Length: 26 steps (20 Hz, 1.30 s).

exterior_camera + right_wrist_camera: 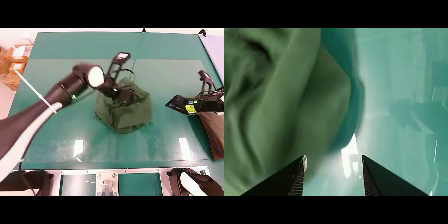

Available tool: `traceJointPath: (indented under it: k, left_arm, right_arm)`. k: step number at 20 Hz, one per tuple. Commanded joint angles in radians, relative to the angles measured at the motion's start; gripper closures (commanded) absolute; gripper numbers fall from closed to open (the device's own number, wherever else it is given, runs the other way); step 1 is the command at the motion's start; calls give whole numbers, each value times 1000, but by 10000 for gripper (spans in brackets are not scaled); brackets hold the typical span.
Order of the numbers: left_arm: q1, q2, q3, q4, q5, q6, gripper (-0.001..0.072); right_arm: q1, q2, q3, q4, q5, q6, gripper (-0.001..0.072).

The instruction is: Fold the shirts.

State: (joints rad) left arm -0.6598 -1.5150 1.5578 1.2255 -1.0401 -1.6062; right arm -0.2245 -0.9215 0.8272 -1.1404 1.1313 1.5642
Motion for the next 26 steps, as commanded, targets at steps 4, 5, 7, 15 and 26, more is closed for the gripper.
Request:
traceJointPath:
  k: [4,5,7,15,26]
  left_arm:
    - [359,5,59,142,-418,37,-11]
    - [398,5,2,124,-417,37,-11]
    - [446,4,-155,21,-332,49,-11]
    - [347,-76,-507,-544,100,334,-11]
    - [364,2,-245,-468,-51,305,685]
  right_arm:
    - [-77,-148,8,63,13,-50,283]
    - [-72,-193,3,87,22,-64,283]
    - [-63,-283,-6,118,17,-86,283]
    - [-7,-589,16,438,-65,-314,286]
    - [-36,-564,268,484,167,-414,702]
